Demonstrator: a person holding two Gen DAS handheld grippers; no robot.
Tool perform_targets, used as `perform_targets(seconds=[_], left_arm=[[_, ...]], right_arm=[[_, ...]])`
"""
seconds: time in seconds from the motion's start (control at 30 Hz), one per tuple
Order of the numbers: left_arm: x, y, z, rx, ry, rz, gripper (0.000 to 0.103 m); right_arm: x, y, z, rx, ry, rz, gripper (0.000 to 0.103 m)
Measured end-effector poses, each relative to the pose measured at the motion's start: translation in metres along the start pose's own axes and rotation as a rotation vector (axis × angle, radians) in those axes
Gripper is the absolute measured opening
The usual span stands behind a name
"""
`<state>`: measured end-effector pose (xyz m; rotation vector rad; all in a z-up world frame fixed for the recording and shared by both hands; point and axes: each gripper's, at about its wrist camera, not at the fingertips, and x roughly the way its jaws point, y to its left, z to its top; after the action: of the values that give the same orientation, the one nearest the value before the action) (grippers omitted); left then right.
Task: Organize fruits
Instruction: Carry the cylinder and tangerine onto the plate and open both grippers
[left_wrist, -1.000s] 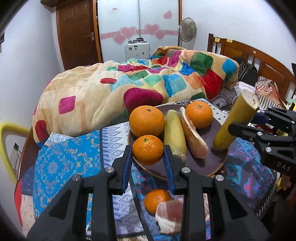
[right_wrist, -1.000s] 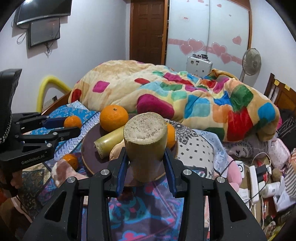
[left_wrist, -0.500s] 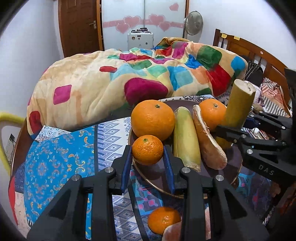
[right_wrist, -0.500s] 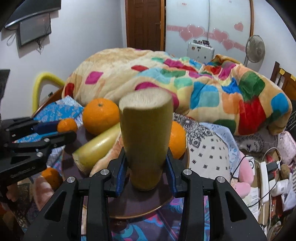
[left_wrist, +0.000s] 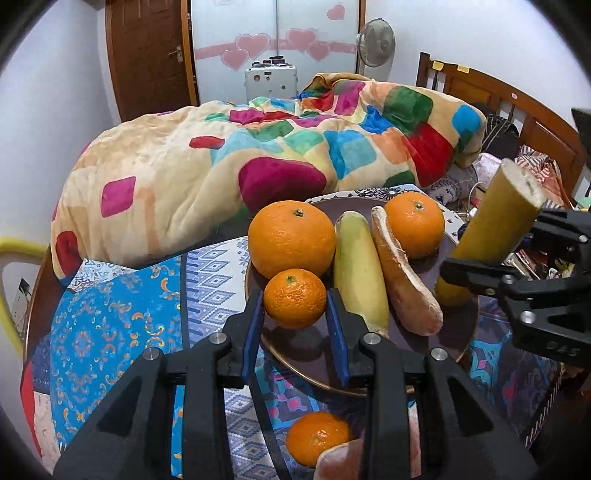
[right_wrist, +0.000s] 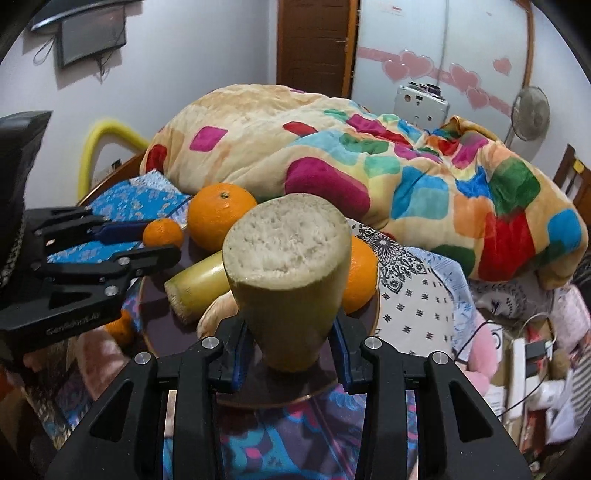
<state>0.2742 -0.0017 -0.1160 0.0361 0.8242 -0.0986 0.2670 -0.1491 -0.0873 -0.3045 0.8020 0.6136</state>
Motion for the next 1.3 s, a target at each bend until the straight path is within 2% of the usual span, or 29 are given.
perform_targets(seconds=[0.1, 0.17, 0.33, 0.47, 0.7, 0.73, 0.77, 0.83, 1.1, 1.2, 1.3], left_arm=[[-0.001, -0.001, 0.000, 0.009, -0.003, 0.000, 0.036], [-0.004, -0.002, 0.000, 0.010, -0.013, -0.001, 0.042], [-0.010, -0.001, 0.002, 0.008, -0.036, 0.003, 0.048], [-0.015, 0.001, 0.002, 0.004, -0.047, 0.005, 0.054], [-0.018, 0.003, 0.001, -0.006, -0.051, 0.003, 0.057], [-0.018, 0.003, 0.000, -0.004, -0.051, 0.003, 0.057], [-0.019, 0.003, 0.000, -0.003, -0.051, 0.004, 0.057], [-0.022, 0.002, -0.001, 0.003, -0.054, 0.010, 0.057], [-0.045, 0.003, -0.017, 0.007, -0.055, 0.033, 0.060], [-0.055, 0.005, -0.027, 0.028, -0.058, 0.063, 0.063], [-0.063, 0.009, -0.042, 0.042, -0.048, 0.094, 0.066]], right_arm=[[-0.009, 0.003, 0.002, -0.034, 0.025, 0.023, 0.034], [-0.008, 0.005, 0.002, -0.055, 0.055, 0.028, 0.034], [0.012, 0.005, 0.004, -0.069, 0.114, 0.018, 0.034], [0.022, 0.001, 0.012, -0.030, 0.101, 0.026, 0.034], [0.025, 0.000, 0.013, 0.012, 0.066, 0.017, 0.034], [0.024, 0.001, 0.014, 0.009, 0.063, 0.013, 0.036], [0.023, 0.003, 0.013, 0.005, 0.056, 0.004, 0.043], [0.016, 0.005, 0.010, 0.003, 0.032, -0.004, 0.047], [-0.019, 0.012, -0.008, 0.013, -0.031, -0.026, 0.048], [-0.034, 0.016, -0.019, 0.021, -0.057, -0.034, 0.054], [-0.044, 0.018, -0.030, 0.035, -0.073, -0.032, 0.055]])
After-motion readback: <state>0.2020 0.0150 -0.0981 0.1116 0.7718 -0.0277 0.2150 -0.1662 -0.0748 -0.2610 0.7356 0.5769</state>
